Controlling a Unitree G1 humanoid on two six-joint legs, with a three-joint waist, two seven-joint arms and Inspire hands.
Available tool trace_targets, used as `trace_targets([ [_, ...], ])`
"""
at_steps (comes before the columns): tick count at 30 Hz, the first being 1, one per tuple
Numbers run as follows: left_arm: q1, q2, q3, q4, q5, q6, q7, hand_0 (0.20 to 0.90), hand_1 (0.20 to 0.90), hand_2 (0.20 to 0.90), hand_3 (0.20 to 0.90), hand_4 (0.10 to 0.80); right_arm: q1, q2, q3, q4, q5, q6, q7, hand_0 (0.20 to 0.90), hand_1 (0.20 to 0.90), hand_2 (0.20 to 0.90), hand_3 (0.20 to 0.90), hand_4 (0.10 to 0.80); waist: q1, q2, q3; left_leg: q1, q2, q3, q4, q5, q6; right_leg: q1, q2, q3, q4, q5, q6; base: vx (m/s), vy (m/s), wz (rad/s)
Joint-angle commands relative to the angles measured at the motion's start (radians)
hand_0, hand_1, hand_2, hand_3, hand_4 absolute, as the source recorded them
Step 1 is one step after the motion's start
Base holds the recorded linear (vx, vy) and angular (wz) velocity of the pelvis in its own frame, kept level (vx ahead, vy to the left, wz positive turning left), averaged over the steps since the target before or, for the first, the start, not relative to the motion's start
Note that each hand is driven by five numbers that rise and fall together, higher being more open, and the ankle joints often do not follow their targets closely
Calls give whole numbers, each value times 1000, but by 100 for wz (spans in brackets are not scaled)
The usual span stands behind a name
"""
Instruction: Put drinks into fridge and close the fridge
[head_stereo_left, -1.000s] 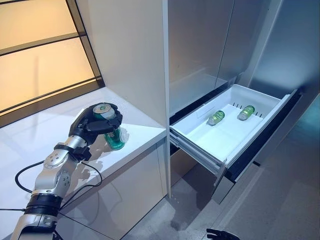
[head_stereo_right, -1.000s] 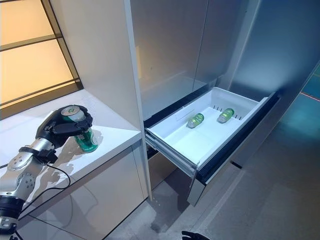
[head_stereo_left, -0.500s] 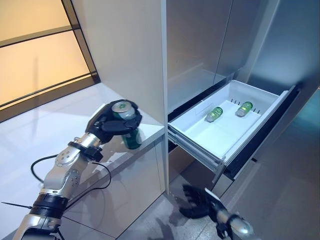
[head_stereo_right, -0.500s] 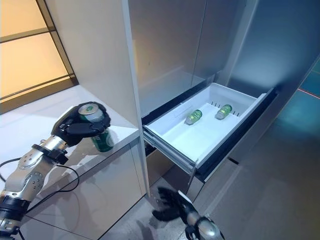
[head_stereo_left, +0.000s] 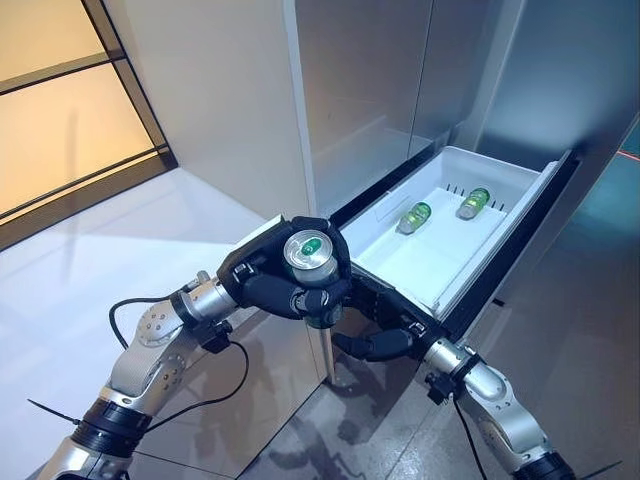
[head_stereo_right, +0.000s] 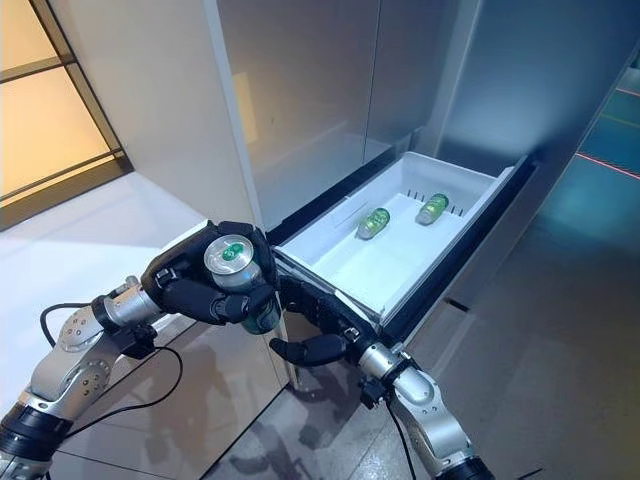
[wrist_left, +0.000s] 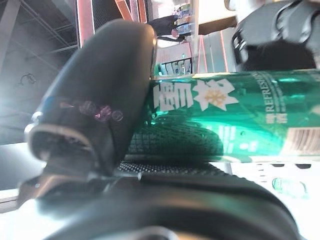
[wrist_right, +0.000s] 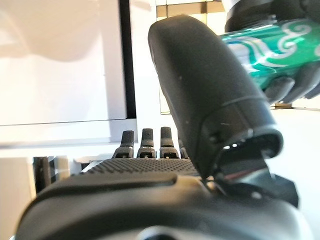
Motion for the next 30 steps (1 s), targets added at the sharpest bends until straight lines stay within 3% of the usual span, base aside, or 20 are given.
trace_targets([
  [1, -125, -32, 57, -79, -93, -100, -3, 300, 300, 300, 200, 100, -128, 11, -7, -132, 111, -36, 57, 900, 900, 900, 900, 800, 12, -13, -62, -11, 9, -14, 22, -51, -27, -54, 18, -2, 83, -71, 35, 0, -82, 0],
  [14, -194, -86, -64, -78, -72, -2, -18, 300, 300, 300, 200, 100, -243, 9, 116, -181, 178, 27, 172, 900, 900, 900, 900, 800, 20, -21, -50, -20, 19, -33, 34, -40, -45, -39, 28, -27, 76, -74, 20, 1, -36, 1],
  [26, -189, -164, -133, -71, -84, 74, -56, 300, 300, 300, 200, 100, -286, 52, 171, -193, 275, 77, 157, 900, 900, 900, 900, 800, 26, -25, -42, -23, 15, -42, 39, -38, -46, -34, 25, -38, 80, -73, 18, 0, -1, 0],
  [27, -185, -168, -135, -75, -83, 76, -54, 300, 300, 300, 200, 100, -285, 57, 172, -193, 278, 75, 155, 754, 754, 754, 730, 630, 27, -25, -43, -22, 15, -42, 39, -38, -45, -34, 24, -38, 80, -73, 18, 0, 0, 0],
  [28, -180, -173, -137, -79, -81, 76, -52, 300, 300, 300, 200, 100, -282, 63, 175, -193, 287, 71, 147, 502, 502, 502, 436, 336, 27, -24, -42, -22, 14, -42, 39, -37, -45, -33, 24, -39, 80, -72, 19, 0, 0, 0],
  [30, -180, -173, -137, -79, -81, 76, -52, 300, 300, 300, 200, 100, -282, 63, 175, -193, 287, 71, 147, 502, 502, 502, 436, 336, 27, -24, -42, -22, 14, -42, 39, -37, -45, -33, 24, -39, 80, -72, 19, 0, 0, 0],
])
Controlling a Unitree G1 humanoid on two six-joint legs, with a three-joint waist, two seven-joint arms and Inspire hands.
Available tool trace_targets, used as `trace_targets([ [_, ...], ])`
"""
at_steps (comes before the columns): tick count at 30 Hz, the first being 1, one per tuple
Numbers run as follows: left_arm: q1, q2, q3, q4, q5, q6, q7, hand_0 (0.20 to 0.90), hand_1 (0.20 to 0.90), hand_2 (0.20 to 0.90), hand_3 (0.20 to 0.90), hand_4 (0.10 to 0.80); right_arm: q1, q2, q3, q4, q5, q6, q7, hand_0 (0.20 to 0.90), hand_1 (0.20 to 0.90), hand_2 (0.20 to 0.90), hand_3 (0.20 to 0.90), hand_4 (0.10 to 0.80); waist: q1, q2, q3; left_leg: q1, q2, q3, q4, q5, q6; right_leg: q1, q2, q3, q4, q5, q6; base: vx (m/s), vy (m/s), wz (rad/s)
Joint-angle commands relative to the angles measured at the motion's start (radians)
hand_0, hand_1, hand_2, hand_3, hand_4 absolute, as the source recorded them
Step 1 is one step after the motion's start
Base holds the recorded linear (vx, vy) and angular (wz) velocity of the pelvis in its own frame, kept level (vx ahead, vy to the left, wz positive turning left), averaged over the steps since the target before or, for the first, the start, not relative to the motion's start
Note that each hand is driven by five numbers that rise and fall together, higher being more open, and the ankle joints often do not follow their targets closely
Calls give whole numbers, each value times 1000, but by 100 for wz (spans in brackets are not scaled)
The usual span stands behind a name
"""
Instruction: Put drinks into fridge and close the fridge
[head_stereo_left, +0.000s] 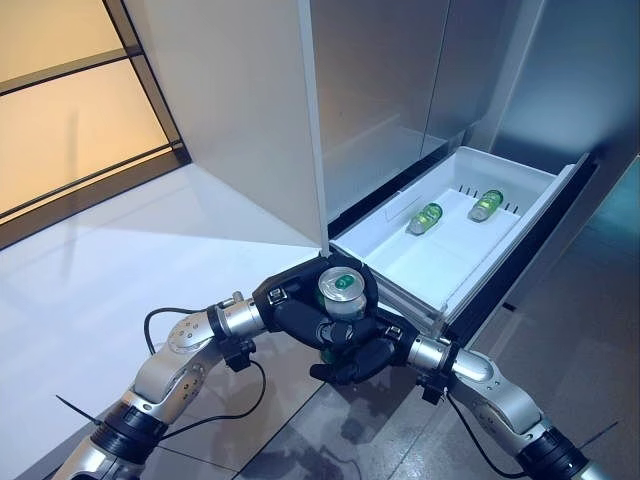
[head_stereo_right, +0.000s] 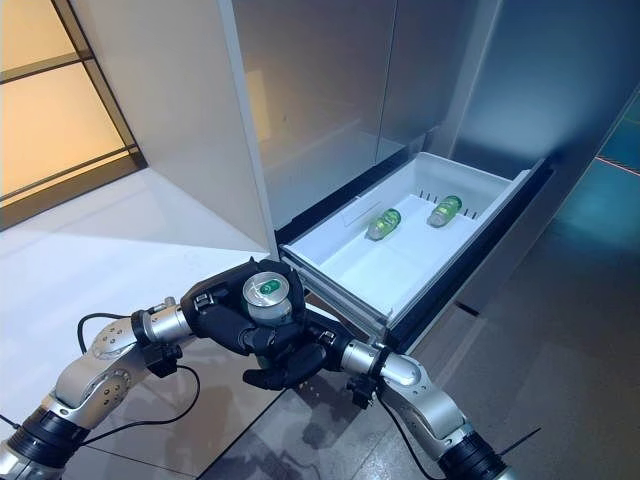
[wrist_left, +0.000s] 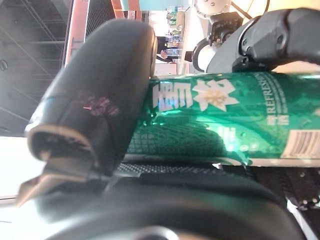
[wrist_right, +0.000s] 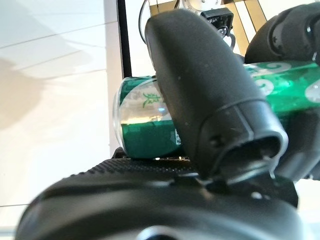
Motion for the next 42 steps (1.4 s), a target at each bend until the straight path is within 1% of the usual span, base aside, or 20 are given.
trace_targets([
  [1, -177, -134, -22, -62, -92, -81, -32, 300, 300, 300, 200, 100, -173, 138, 21, -154, 150, -79, 10, 502, 502, 502, 436, 336, 3, -25, -43, -20, 14, -24, 38, -41, -39, -37, 23, -24, 80, -72, 20, 0, 0, 0],
  [2, -176, -136, -21, -62, -91, -82, -32, 300, 300, 300, 200, 100, -172, 139, 21, -154, 152, -79, 8, 300, 300, 300, 200, 100, 3, -25, -43, -20, 14, -24, 38, -41, -39, -37, 23, -24, 80, -72, 20, 0, 0, 0],
  [5, -156, -149, -10, -72, -77, -99, -14, 300, 300, 300, 200, 100, -144, 154, 12, -153, 171, -75, -8, 300, 300, 300, 200, 100, 3, -27, -44, -19, 11, -23, 35, -41, -36, -37, 19, -26, 79, -70, 23, 5, 11, 0],
  [13, -101, -143, 40, -81, -32, -160, 21, 300, 300, 300, 200, 100, -103, 145, -30, -173, 158, -72, -32, 300, 300, 300, 200, 100, 8, -30, -44, -15, 9, -21, 31, -41, -33, -37, 15, -31, 76, -66, 26, 0, 0, 0],
  [15, -75, -139, 67, -83, -9, -182, 27, 300, 300, 300, 200, 100, -93, 134, -57, -183, 134, -77, -38, 300, 300, 300, 200, 100, 10, -30, -46, -14, 10, -19, 29, -42, -32, -37, 14, -34, 78, -67, 28, 0, 0, 0],
  [20, -41, -122, 100, -93, 27, -213, 52, 300, 300, 300, 200, 100, -94, 90, -113, -213, 91, -70, -62, 300, 300, 300, 200, 100, 13, -33, -46, -10, 11, -21, 23, -41, -31, -38, 14, -36, 83, -70, 29, 0, 0, 0],
  [21, -37, -120, 105, -91, 37, -221, 61, 561, 561, 561, 505, 405, -98, 81, -124, -215, 80, -69, -68, 300, 300, 300, 200, 100, 14, -34, -45, -9, 11, -21, 22, -41, -31, -37, 14, -37, 85, -70, 29, 0, 0, 0],
  [22, -36, -115, 109, -88, 42, -229, 75, 900, 900, 900, 900, 800, -104, 70, -134, -215, 73, -68, -76, 300, 300, 300, 200, 100, 15, -35, -45, -9, 11, -22, 21, -40, -31, -37, 14, -39, 86, -71, 29, 0, 0, 0],
  [24, -33, -107, 120, -81, 46, -246, 90, 900, 900, 900, 900, 800, -118, 43, -162, -210, 70, -63, -89, 300, 300, 300, 200, 100, 17, -37, -46, -7, 13, -23, 20, -40, -31, -37, 13, -42, 91, -73, 30, 0, 0, 0],
  [27, -28, -103, 141, -71, 46, -277, 144, 900, 900, 900, 900, 800, -153, 5, -201, -203, 44, -58, -142, 300, 300, 300, 200, 100, 22, -42, -46, -5, 14, -28, 19, -41, -32, -36, 11, -48, 100, -78, 30, 0, 0, 0],
  [29, -30, -106, 160, -59, 62, -312, 208, 900, 900, 900, 900, 800, -198, -19, -234, -182, 8, -64, -206, 300, 300, 300, 200, 100, 29, -47, -46, -4, 14, -33, 22, -43, -32, -34, 10, -54, 106, -82, 28, 0, 0, 0],
  [31, -26, -115, 173, -48, 69, -326, 245, 900, 900, 900, 900, 800, -229, -34, -263, -160, -32, -64, -247, 300, 300, 300, 200, 100, 34, -50, -45, -4, 14, -38, 24, -45, -34, -32, 9, -59, 109, -85, 27, 13, -7, 2],
  [34, -24, -135, 187, -33, 82, -312, 292, 900, 900, 900, 900, 800, -274, -44, -288, -123, -17, -21, -305, 300, 300, 300, 200, 100, 43, -56, -46, -12, 14, -45, 29, -40, -36, -37, 9, -66, 112, -79, 24, 3, -12, 14],
  [36, -30, -141, 180, -12, 93, -300, 311, 900, 900, 900, 900, 800, -314, -53, -299, -86, 8, -2, -358, 300, 300, 300, 200, 100, 48, -58, -47, -12, 14, -49, 28, -40, -38, -35, 10, -74, 112, -80, 23, 7, -20, 12],
  [39, -45, -150, 153, 20, 95, -270, 338, 900, 900, 900, 900, 800, -376, -65, -303, -19, -36, -13, -429, 300, 300, 300, 200, 100, 54, -62, -45, -10, 15, -56, 29, -42, -41, -31, 10, -83, 111, -82, 22, 34, -25, 6],
  [40, -51, -160, 134, 39, 97, -245, 360, 900, 900, 900, 900, 800, -413, -67, -303, 30, -109, -29, -472, 300, 300, 300, 200, 100, 60, -63, -44, -12, 15, -59, 32, -43, -44, -28, 11, -87, 110, -82, 22, 43, -29, 9],
  [42, -56, -167, 116, 63, 87, -228, 369, 900, 900, 900, 900, 800, -452, -77, -297, 69, -134, -36, -514, 300, 300, 300, 200, 100, 65, -63, -44, -12, 16, -62, 35, -44, -45, -25, 11, -90, 108, -83, 21, 50, -32, 13],
])
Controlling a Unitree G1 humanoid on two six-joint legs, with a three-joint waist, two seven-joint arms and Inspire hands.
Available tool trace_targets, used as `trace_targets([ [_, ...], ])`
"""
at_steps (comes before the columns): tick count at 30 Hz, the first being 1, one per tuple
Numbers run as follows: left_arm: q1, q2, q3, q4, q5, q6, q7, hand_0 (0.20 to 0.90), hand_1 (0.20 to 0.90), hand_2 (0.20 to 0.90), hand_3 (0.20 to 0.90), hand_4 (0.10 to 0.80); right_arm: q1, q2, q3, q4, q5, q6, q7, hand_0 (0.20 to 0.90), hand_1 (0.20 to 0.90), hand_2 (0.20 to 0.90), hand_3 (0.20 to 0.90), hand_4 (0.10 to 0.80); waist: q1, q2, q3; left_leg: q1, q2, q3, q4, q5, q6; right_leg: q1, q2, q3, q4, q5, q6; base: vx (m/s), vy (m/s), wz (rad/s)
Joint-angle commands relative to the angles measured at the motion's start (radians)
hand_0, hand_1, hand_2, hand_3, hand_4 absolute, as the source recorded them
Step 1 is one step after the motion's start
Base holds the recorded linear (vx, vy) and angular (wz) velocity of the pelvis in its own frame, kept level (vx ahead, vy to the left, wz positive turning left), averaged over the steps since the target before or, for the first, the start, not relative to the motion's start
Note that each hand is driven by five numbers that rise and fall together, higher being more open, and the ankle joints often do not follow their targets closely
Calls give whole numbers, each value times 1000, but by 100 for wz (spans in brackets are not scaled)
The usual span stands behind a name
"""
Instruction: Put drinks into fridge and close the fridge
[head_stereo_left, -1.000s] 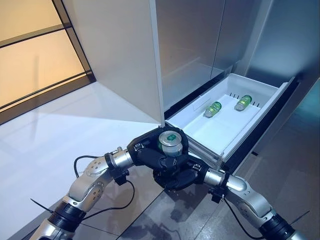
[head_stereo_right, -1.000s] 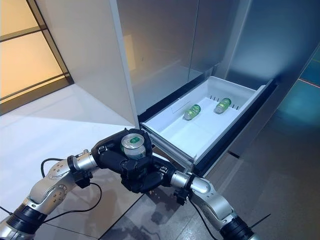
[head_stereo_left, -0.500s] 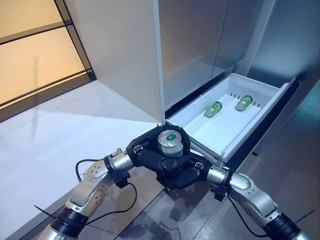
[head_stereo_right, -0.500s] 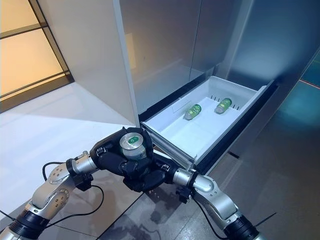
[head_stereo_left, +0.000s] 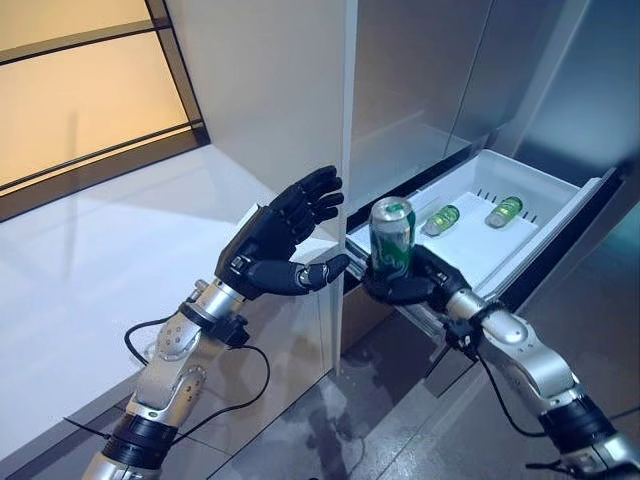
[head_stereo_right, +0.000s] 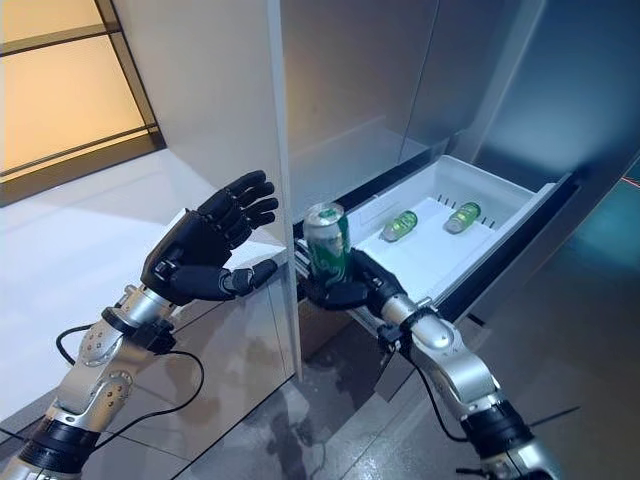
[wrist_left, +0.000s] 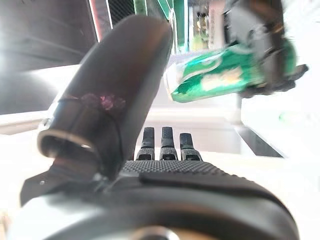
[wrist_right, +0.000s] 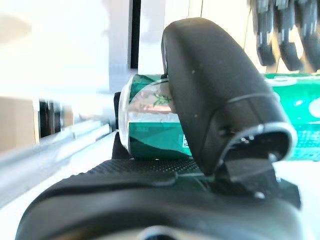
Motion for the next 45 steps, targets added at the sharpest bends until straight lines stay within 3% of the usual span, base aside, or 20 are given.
trace_targets([
  [1, -108, -30, -34, 48, -17, -15, 38, 900, 900, 900, 900, 800, -288, 7, -109, -23, -55, -144, -119, 300, 300, 300, 200, 100, 18, -16, -75, -12, 24, -19, 37, -53, -49, -42, 19, -38, 109, -77, 16, 61, -34, 12],
  [6, -90, -64, -92, 101, -41, 120, -21, 900, 900, 900, 900, 800, -360, -46, -102, 50, -132, -148, -191, 300, 300, 300, 200, 100, 30, -11, -71, -17, 27, -27, 48, -53, -55, -39, 22, -45, 111, -80, 14, 81, -27, 9],
  [10, -31, -113, -189, 165, -147, 291, -156, 900, 900, 900, 900, 800, -455, -117, -75, 226, -160, -121, -232, 300, 300, 300, 200, 100, 52, -4, -59, -16, 30, -45, 65, -63, -66, -27, 25, -58, 123, -97, 6, 159, -30, 12],
  [14, 27, -111, -268, 161, -216, 363, -209, 900, 900, 900, 900, 800, -513, -179, -54, 386, -164, -124, -234, 300, 300, 300, 200, 100, 66, 5, -39, -35, 33, -60, 85, -58, -75, -33, 21, -73, 138, -102, 0, 91, -16, 26],
  [21, 65, -56, -405, 207, -132, 454, -271, 900, 900, 900, 900, 800, -713, -297, 27, 695, -213, -107, -237, 300, 300, 300, 200, 100, 100, 37, 70, -189, 32, -104, 177, -35, -93, -153, 7, -97, 212, -102, -19, -139, -24, 28],
  [22, 64, -42, -425, 235, -57, 418, -290, 900, 900, 900, 900, 800, -748, -311, 51, 735, -203, -108, -238, 300, 300, 300, 200, 100, 104, 44, 94, -213, 32, -108, 186, -31, -93, -174, 6, -99, 219, -100, -23, -210, -34, 25],
  [24, 69, -22, -452, 270, -50, 425, -254, 900, 900, 900, 900, 800, -783, -322, 83, 758, -190, -95, -250, 300, 300, 300, 200, 100, 103, 52, 123, -240, 33, -110, 193, -23, -95, -201, 7, -97, 227, -98, -26, -156, -18, 14],
  [27, 87, -2, -462, 359, 49, 368, -222, 900, 900, 900, 900, 800, -809, -340, 98, 806, -200, -87, -249, 300, 300, 300, 200, 100, 107, 63, 167, -287, 36, -110, 207, -15, -94, -248, 5, -98, 242, -94, -31, -134, -21, 1],
  [31, 104, -10, -416, 588, 200, 170, -24, 900, 900, 900, 900, 800, -806, -341, 87, 871, -245, -48, -238, 300, 300, 300, 200, 100, 117, 68, 212, -345, 40, -109, 226, -8, -89, -318, -2, -102, 276, -90, -31, -89, -31, 0],
  [35, 113, -10, -365, 725, 346, 61, 97, 900, 900, 900, 900, 800, -791, -348, 77, 893, -285, 6, -205, 300, 300, 300, 200, 100, 122, 65, 240, -376, 43, -101, 234, -3, -84, -358, -3, -100, 294, -86, -29, -56, -17, 0],
  [41, 98, -51, -262, 930, 485, 70, 177, 900, 900, 900, 900, 800, -808, -355, 110, 967, -369, 91, -112, 300, 300, 300, 200, 100, 126, 62, 266, -406, 47, -84, 244, -1, -76, -402, -4, -100, 321, -86, -30, -31, 12, -2],
  [45, 78, -55, -218, 999, 480, 104, 173, 900, 900, 900, 900, 800, -835, -369, 145, 999, -416, 151, -48, 300, 300, 300, 200, 100, 128, 59, 280, -416, 48, -73, 256, -6, -71, -420, -6, -97, 344, -94, -30, 0, 0, 0],
])
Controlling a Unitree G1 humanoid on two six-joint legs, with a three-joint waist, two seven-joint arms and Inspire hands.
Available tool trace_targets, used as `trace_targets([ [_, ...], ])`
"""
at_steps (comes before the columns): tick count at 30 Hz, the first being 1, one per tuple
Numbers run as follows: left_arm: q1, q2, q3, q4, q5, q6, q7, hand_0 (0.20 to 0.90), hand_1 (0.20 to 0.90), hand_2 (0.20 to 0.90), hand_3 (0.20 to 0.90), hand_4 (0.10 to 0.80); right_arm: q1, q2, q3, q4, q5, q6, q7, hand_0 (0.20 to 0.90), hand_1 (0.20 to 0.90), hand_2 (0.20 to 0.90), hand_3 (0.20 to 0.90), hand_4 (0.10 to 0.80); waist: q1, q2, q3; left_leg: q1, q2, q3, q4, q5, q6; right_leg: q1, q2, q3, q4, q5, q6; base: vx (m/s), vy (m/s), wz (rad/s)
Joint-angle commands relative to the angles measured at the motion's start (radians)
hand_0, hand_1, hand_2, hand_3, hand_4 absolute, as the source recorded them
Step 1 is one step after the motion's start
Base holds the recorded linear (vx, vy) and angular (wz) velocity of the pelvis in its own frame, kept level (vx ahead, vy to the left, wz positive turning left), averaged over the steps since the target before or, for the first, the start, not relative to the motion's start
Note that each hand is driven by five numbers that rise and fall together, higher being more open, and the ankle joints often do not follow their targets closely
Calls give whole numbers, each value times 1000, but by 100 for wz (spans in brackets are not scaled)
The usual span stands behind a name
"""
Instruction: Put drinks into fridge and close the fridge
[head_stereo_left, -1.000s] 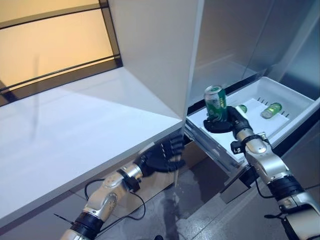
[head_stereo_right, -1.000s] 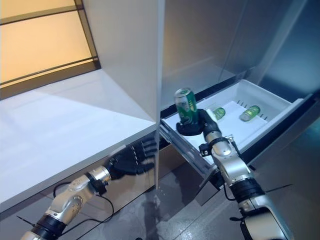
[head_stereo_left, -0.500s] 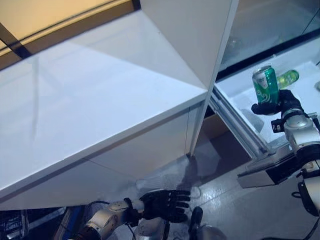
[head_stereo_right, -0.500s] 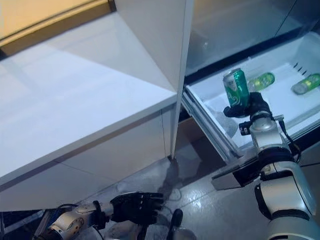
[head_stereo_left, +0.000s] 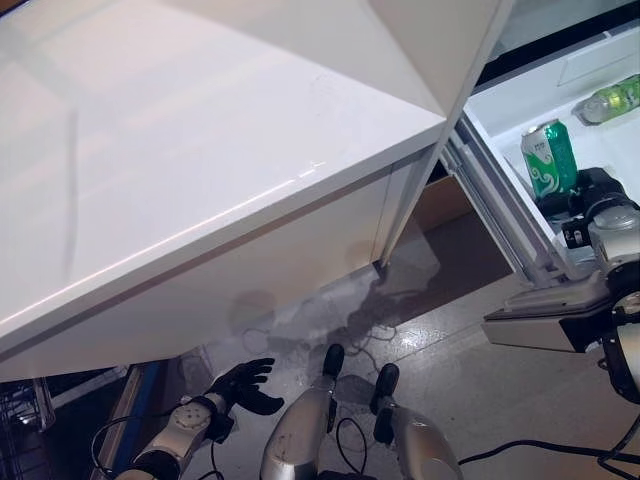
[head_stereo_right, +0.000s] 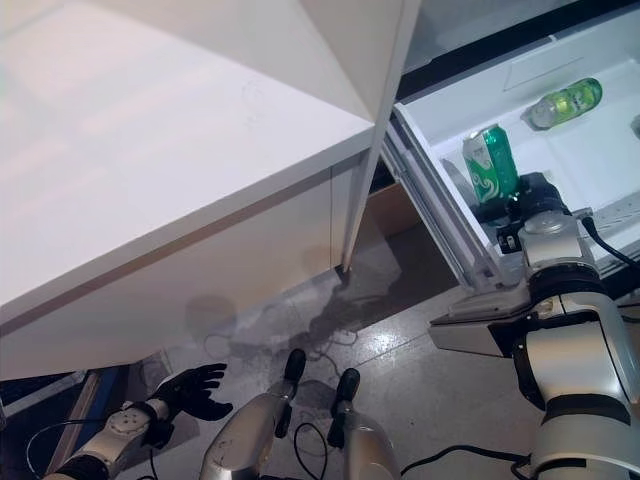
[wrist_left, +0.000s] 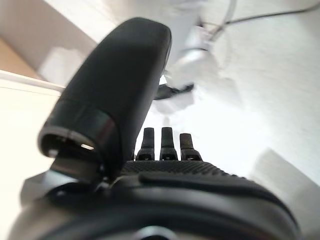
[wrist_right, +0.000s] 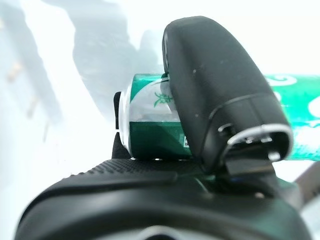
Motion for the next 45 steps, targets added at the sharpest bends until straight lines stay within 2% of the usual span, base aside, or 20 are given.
trace_targets([
  [1, 56, -20, 33, -19, 16, 1, -3, 900, 900, 900, 900, 800, -93, -145, 84, -44, -59, 2, 11, 300, 300, 300, 200, 100, 5, -16, -59, -61, 46, 51, 119, -71, -33, -88, 6, 41, 134, -59, 14, 0, 0, 0],
  [5, 56, -14, 55, -40, 9, 5, -21, 900, 900, 900, 900, 800, -102, -166, 103, -10, -119, 51, 89, 300, 300, 300, 200, 100, 14, -24, -58, -57, 41, 52, 118, -75, -28, -81, 6, 37, 132, -59, 15, 0, 0, 0],
  [10, 68, 4, 41, -85, 32, -9, -58, 900, 900, 900, 900, 800, -103, -198, 115, 39, -199, 72, 196, 300, 300, 300, 200, 100, 26, -37, -67, -36, 38, 53, 104, -75, -24, -56, 6, 33, 119, -56, 17, 0, 0, 0],
  [11, 70, 5, 36, -90, 36, -13, -63, 900, 900, 900, 900, 800, -103, -200, 119, 47, -206, 75, 212, 476, 476, 476, 406, 306, 28, -40, -69, -30, 37, 53, 100, -75, -23, -49, 6, 34, 116, -55, 18, 0, 0, 0],
  [12, 71, 6, 32, -93, 37, -14, -67, 900, 900, 900, 900, 800, -101, -201, 119, 54, -211, 76, 226, 476, 476, 476, 406, 306, 29, -43, -73, -22, 36, 54, 95, -75, -23, -42, 7, 35, 111, -54, 19, 0, 0, 0],
  [13, 73, 5, 29, -94, 41, -15, -69, 900, 900, 900, 900, 800, -98, -203, 118, 60, -223, 80, 246, 900, 900, 900, 900, 800, 30, -46, -77, -14, 36, 54, 90, -76, -22, -33, 7, 35, 106, -53, 20, 0, 0, 0],
  [18, 79, 2, 25, -93, 60, -2, -69, 900, 900, 900, 900, 800, -75, -200, 109, 71, -210, 51, 261, 900, 900, 900, 900, 800, 31, -58, -96, 17, 34, 61, 65, -73, -19, -1, 9, 37, 77, -43, 25, 0, 0, 0],
  [20, 79, 0, 31, -80, 69, 14, -67, 900, 900, 900, 900, 800, -62, -202, 100, 63, -182, 10, 234, 900, 900, 900, 900, 800, 27, -65, -109, 38, 33, 68, 52, -76, -18, 19, 10, 40, 61, -40, 28, 4, 16, -1],
  [28, 106, -18, 102, -4, 135, 64, -43, 900, 900, 900, 900, 800, 37, -246, -15, -142, 57, -109, 121, 900, 900, 900, 900, 800, -12, -109, -189, 121, 27, 108, 14, -99, -18, 98, 7, 60, -2, -30, 50, 6, 31, -14],
  [35, 154, -60, 162, 61, 177, 54, -46, 900, 900, 900, 900, 800, 289, -247, -283, -470, 293, -226, -82, 900, 900, 900, 900, 800, -74, -125, -280, 180, 23, 150, 7, -137, -13, 138, -1, 94, -23, -32, 70, 19, 50, -18],
  [40, 177, -110, 172, 103, 178, 34, -38, 900, 900, 900, 900, 800, 518, -96, -508, -649, 504, -300, -236, 900, 900, 900, 900, 800, -122, -116, -346, 229, 23, 185, -18, -157, -11, 163, -4, 125, -44, -34, 86, 47, 68, -27],
  [45, 169, -141, 163, 135, 180, 32, -33, 900, 900, 900, 900, 800, 644, 76, -603, -689, 723, -365, -259, 900, 900, 900, 900, 800, -143, -107, -371, 261, 22, 201, -11, -183, -4, 186, -12, 142, -39, -47, 92, 62, 17, -23],
])
